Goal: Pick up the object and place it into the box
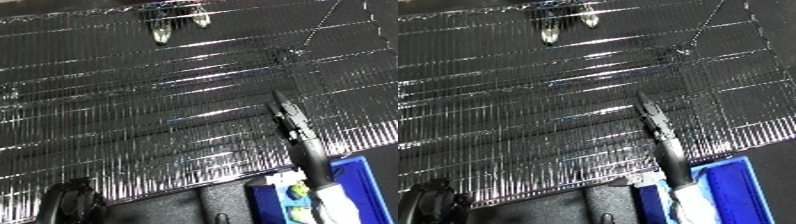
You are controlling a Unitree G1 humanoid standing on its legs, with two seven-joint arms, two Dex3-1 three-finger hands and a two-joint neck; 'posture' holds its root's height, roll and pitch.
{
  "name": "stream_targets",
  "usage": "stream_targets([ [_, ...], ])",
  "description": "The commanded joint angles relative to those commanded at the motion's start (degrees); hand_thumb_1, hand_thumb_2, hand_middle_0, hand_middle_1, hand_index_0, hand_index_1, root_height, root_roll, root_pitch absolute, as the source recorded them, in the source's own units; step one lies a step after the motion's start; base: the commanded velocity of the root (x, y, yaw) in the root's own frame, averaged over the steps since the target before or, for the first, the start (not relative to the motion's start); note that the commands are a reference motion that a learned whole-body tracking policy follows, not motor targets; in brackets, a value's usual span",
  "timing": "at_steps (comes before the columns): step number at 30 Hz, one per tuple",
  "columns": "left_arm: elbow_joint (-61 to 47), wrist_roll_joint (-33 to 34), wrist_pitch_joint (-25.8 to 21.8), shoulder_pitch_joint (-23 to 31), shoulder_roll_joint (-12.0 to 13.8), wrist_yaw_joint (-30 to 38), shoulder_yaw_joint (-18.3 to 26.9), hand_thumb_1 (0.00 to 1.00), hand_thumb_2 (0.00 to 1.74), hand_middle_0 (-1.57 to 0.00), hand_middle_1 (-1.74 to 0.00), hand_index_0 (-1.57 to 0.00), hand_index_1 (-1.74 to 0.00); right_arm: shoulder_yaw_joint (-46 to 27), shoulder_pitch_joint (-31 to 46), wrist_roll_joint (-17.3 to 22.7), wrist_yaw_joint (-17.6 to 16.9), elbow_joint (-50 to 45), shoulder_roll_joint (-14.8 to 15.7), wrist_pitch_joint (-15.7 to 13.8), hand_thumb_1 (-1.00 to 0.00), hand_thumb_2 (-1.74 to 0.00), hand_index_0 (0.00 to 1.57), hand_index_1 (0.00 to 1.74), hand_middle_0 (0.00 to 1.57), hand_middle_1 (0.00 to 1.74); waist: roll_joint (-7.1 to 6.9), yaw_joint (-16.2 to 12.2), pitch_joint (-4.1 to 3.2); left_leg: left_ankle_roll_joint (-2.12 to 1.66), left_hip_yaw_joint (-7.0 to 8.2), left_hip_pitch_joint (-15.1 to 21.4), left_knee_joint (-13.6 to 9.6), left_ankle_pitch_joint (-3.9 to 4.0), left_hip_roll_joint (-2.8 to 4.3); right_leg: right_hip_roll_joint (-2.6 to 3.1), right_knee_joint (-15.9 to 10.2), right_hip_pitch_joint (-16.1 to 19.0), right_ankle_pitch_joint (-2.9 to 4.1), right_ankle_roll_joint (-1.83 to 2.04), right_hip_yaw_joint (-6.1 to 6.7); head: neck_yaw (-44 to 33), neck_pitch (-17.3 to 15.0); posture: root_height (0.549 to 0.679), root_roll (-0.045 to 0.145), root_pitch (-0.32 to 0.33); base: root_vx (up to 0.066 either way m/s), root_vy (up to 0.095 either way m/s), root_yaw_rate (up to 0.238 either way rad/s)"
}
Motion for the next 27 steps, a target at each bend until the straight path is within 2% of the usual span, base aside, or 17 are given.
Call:
stream_targets([
  [8, -0.3, 0.5, 0.1, 1.1, 0.4, -0.8, 0.8, 1.0, 1.74, -1.57, -1.74, -1.57, -1.74, 0.6, 1.0, -0.2, -0.8, 0.8, 0.6, -0.9, 0.0, 0.0, 0.0, 0.0, 0.0, 0.0, -0.55, 1.5, 0.02, 0.05, -0.51, -0.3, 0.0, 0.26, -0.05, -0.98, 0.9, -0.1, -0.32, 0.65, -0.89, -3.8, 0.2, 0.659, 0.036, -0.077, 0.003, -0.002, 0.113],
  [13, -0.7, 0.8, 0.5, 1.9, 0.6, -1.1, 1.3, 1.0, 1.74, -1.57, -1.74, -1.57, -1.74, 0.9, 1.9, -0.7, -1.7, 1.1, 0.9, -1.3, 0.0, 0.0, 0.0, 0.0, 0.0, 0.0, -0.79, 2.1, -0.15, 0.11, -0.62, 0.4, -0.4, 0.26, 0.01, -1.47, 1.3, 0.4, -0.69, 0.93, -1.37, -4.6, -0.1, 0.658, 0.036, -0.082, 0.035, 0.005, 0.092],
  [19, -0.8, 1.1, 0.6, 2.9, 0.8, -1.7, 1.9, 1.0, 1.74, -1.57, -1.74, -1.57, -1.74, 1.1, 2.7, -0.8, -2.9, 1.2, 1.3, -1.6, 0.0, 0.0, 0.0, 0.0, 0.0, 0.0, -0.96, 2.4, -0.4, 0.19, -0.65, 0.9, -0.5, 0.24, 0.05, -1.78, 1.7, 0.6, -0.85, 1.16, -1.56, -4.2, -1.0, 0.658, 0.035, -0.087, 0.047, 0.005, 0.045],
  [27, -1.3, 0.9, 0.8, 4.5, 1.1, -2.4, 2.5, 1.0, 1.74, -1.57, -1.74, -1.57, -1.74, 1.1, 3.9, -1.5, -5.0, 1.6, 1.9, -1.9, 0.0, 0.0, 0.0, 0.0, 0.0, 0.0, -0.86, 2.4, -0.44, 0.36, -0.57, 1.2, -0.3, -0.19, -0.04, -2.17, 2.0, 0.6, -0.99, 1.39, -1.39, -3.5, -1.6, 0.657, 0.037, -0.091, 0.031, 0.01, -0.002],
])
